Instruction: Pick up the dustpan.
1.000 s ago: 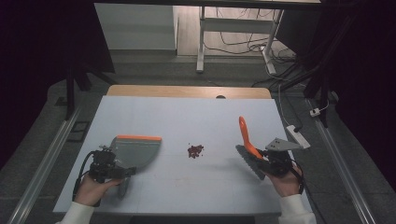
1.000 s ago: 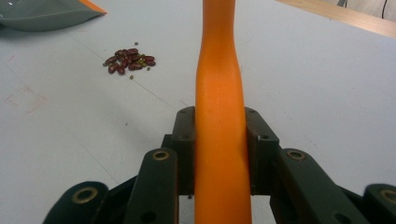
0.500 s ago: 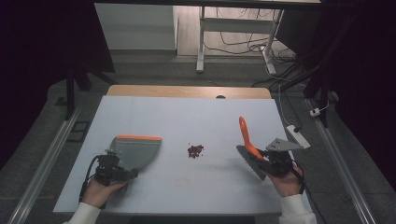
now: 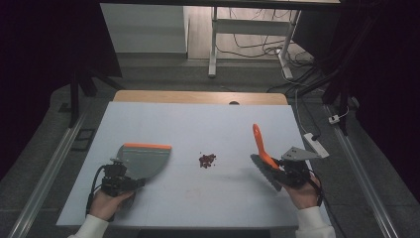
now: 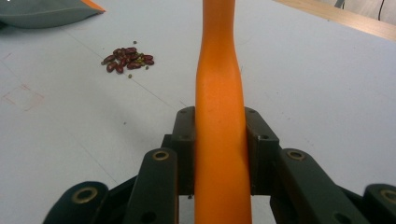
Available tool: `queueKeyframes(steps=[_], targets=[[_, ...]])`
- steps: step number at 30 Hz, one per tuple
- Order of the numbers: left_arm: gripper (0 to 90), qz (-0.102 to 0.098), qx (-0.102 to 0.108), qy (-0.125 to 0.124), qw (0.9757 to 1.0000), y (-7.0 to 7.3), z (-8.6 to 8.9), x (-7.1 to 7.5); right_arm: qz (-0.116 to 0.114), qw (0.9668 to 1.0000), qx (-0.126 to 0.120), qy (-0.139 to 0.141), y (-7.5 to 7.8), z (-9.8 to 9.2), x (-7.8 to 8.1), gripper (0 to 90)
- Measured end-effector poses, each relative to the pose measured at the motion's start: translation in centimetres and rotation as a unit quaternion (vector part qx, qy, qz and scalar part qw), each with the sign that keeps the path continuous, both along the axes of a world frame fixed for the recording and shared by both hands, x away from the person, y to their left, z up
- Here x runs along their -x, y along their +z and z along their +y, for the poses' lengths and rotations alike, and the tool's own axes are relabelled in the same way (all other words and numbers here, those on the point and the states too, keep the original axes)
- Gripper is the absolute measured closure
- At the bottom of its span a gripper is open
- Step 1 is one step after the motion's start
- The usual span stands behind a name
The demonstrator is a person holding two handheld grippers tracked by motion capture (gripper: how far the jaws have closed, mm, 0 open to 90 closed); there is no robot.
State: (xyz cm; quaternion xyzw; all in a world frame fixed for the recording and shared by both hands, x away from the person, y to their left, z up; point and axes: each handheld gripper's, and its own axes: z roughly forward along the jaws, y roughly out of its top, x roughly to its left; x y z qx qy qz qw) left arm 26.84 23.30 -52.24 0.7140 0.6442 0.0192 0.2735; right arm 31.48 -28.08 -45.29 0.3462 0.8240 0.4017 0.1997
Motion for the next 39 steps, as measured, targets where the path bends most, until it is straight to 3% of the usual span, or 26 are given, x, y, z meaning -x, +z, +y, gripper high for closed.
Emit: queueKeyframes(steps=[6,21,27,32,39], targets=[[59.5,-0.008,0.003,0.013,0.9999,0.1,0.2,0.1,-0.002,1.0000,-0.002,0.000,0.1,-0.1,0.0,70.0],[61.2,-0.020,0.016,0.003,0.9997,0.2,1.3,0.2,-0.008,1.0000,-0.003,-0.002,0.2,0.0,0.0,70.0],[61.3,-0.051,0.024,-0.009,0.9984,0.5,1.8,0.3,-0.012,0.9999,-0.009,-0.004,0.5,-0.1,0.1,70.0],[61.3,-0.091,0.041,-0.023,0.9948,0.8,2.4,0.2,-0.010,0.9999,-0.011,-0.005,0.4,0.0,0.1,70.1],[61.3,-0.096,0.050,-0.043,0.9932,0.6,2.7,-0.8,-0.009,0.9999,-0.010,-0.007,0.5,0.0,0.0,70.1]])
